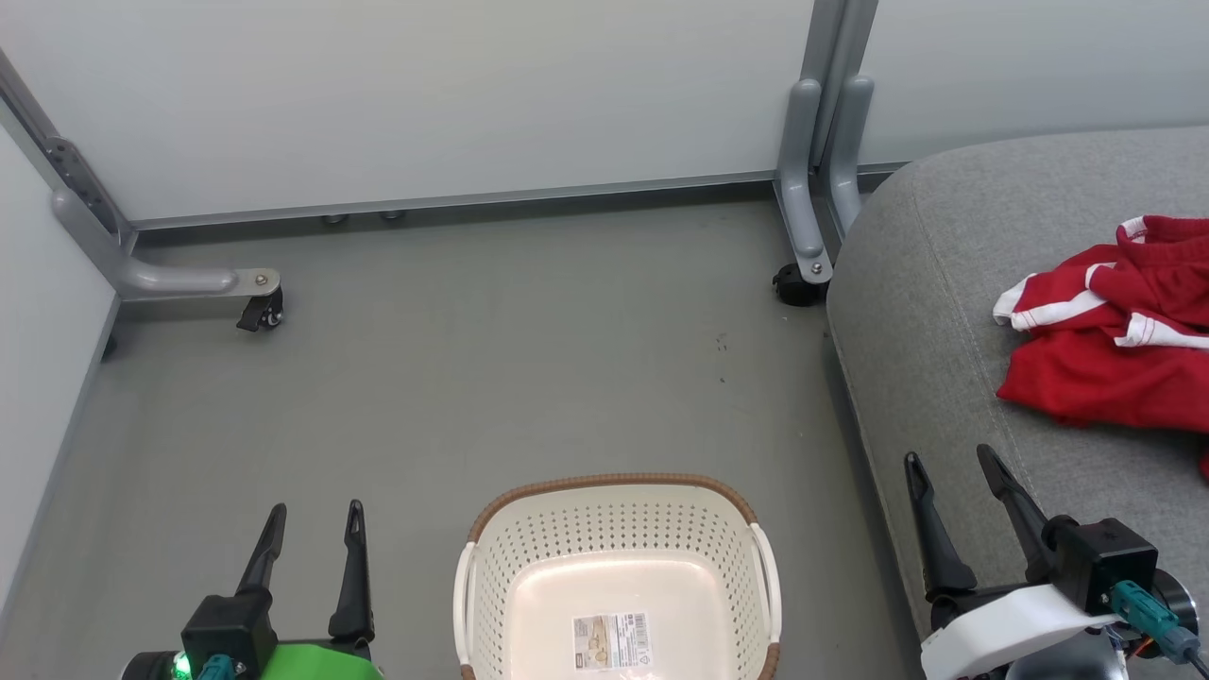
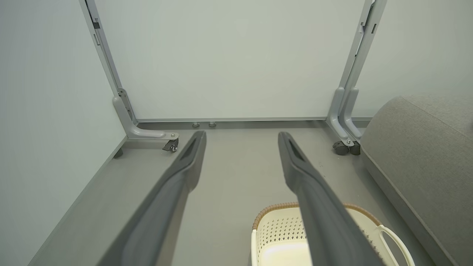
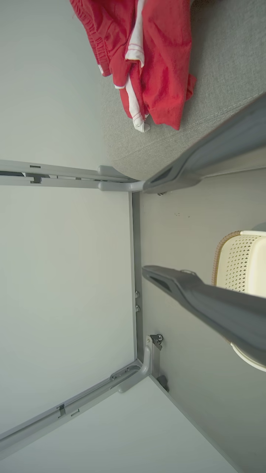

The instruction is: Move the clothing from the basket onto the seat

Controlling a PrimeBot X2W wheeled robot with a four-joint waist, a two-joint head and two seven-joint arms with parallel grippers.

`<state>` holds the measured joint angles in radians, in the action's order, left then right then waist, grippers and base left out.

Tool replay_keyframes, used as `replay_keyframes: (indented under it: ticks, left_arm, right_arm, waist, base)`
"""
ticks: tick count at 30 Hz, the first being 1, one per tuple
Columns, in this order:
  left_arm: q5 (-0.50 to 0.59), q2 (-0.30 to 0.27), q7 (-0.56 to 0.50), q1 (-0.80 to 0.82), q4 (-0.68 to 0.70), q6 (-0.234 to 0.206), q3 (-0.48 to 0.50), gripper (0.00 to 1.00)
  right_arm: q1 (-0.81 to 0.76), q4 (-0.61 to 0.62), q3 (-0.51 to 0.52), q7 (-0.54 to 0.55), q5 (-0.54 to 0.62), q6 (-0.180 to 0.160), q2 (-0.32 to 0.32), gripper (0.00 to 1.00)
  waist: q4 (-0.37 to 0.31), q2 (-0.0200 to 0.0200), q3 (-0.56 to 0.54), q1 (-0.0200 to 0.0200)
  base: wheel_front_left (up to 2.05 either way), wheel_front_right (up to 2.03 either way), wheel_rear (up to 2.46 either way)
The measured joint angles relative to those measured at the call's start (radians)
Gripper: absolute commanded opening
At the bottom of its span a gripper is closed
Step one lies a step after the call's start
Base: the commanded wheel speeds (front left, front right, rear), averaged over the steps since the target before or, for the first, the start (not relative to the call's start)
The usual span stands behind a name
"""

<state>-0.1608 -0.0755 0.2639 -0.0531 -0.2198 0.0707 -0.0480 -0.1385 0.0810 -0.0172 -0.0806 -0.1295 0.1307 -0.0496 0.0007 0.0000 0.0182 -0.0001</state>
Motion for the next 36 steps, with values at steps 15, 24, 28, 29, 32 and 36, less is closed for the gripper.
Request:
replay_keyframes:
  ticks: [15, 24, 28, 29, 32, 36]
  left_arm:
    - [-0.046, 0.008, -0.024, 0.0, -0.049, 0.009, 0.015, 0.0]
    - [-0.222, 0.012, -0.066, 0.003, -0.047, 0.014, 0.032, 0.0]
    - [-0.292, 0.014, -0.082, 0.005, -0.045, 0.016, 0.039, 0.0]
    - [-0.306, 0.014, -0.087, 0.007, -0.045, 0.017, 0.041, 0.0]
    - [-0.359, 0.015, -0.101, 0.016, -0.044, 0.017, 0.045, 0.0]
    - [-0.421, 0.016, -0.114, 0.025, -0.043, 0.019, 0.05, 0.0]
  right_arm:
    - [-0.003, -0.042, -0.002, 0.001, -0.06, 0.0, 0.005, 0.0]
    - [0.012, -0.08, -0.001, 0.013, -0.252, 0.0, -0.005, 0.0]
    - [0.027, -0.093, -0.001, 0.018, -0.328, 0.0, -0.011, 0.0]
    - [0.028, -0.097, -0.001, 0.019, -0.344, 0.0, -0.012, 0.0]
    - [0.04, -0.109, 0.0, 0.024, -0.401, 0.0, -0.017, 0.0]
    - [0.048, -0.119, 0.001, 0.027, -0.467, 0.0, -0.02, 0.0]
  waist:
    - [0.001, 0.0, 0.002, 0.0]
    - [0.001, 0.0, 0.001, 0.0]
    - [0.001, 0.0, 0.0, 0.0001]
    - [0.001, 0.0, 0.0, 0.0001]
    - [0.001, 0.0, 0.0, 0.0001]
    - [0.001, 0.0, -0.001, 0.0]
  base:
    - [0.0, 0.0, 0.0]
    - [0.0, 0.0, 0.0]
    - [0.0, 0.0, 0.0]
    - [0.0, 0.0, 0.0]
    - [0.0, 0.0, 0.0]
    - [0.0, 0.0, 0.0]
